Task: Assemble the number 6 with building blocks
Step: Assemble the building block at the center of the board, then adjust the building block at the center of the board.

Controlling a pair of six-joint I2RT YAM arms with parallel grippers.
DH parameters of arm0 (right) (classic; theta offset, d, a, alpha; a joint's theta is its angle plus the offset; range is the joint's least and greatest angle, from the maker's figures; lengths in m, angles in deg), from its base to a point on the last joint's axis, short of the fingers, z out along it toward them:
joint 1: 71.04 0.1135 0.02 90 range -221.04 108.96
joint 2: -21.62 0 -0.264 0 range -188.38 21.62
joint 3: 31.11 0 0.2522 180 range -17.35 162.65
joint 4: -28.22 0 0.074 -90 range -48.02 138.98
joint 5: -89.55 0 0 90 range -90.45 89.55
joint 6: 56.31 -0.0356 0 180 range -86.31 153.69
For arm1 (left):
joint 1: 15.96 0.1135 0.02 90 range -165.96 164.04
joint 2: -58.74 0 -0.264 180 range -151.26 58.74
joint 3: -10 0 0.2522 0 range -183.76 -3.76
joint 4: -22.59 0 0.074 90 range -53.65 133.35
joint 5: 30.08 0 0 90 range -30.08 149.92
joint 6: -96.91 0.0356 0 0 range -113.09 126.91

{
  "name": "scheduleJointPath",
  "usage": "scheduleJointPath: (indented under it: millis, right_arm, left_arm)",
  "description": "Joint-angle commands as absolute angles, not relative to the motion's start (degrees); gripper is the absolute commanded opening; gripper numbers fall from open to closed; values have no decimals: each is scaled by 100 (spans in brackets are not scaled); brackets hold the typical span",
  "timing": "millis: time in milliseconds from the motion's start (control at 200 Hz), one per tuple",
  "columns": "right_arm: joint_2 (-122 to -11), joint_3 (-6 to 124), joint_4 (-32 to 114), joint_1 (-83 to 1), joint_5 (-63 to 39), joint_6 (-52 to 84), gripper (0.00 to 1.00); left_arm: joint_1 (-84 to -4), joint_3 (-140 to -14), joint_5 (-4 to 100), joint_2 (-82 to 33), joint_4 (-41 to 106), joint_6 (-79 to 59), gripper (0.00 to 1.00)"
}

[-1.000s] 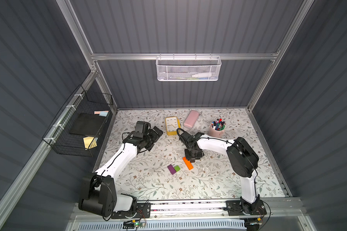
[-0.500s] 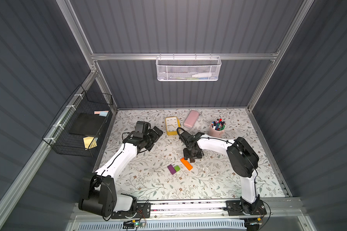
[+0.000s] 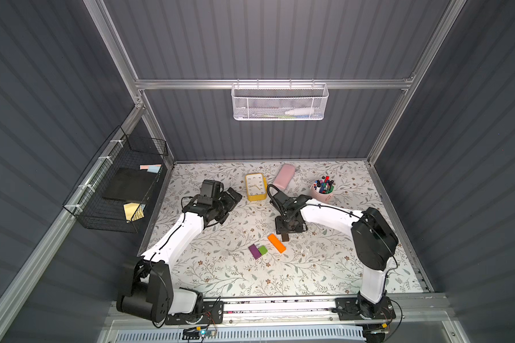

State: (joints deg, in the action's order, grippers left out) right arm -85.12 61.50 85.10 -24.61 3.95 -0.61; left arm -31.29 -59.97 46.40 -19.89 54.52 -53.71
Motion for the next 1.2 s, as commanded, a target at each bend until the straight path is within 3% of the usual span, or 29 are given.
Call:
scheduleJointPath:
  millis: [0, 260, 605, 1191]
  right_arm:
    - [-8282, 6290, 8812, -2481, 534, -182, 65]
    - [-8114, 6255, 9063, -2481, 289, -767, 60]
    - [-7925, 5743, 8422, -2481, -869, -2017, 70]
    - [-8395, 5448, 7972, -2481, -1162, -2144, 72]
  left_arm:
    - [-3143, -5971, 4663, -1825, 5521, -5345, 99]
    - [-3143, -5940, 4682, -1737, 5579, -5329, 100]
    - [-3143, -5920, 4640, -1733, 5556, -5316, 99]
    - [-3143, -5986, 4596, -1693, 5677, -5268, 99]
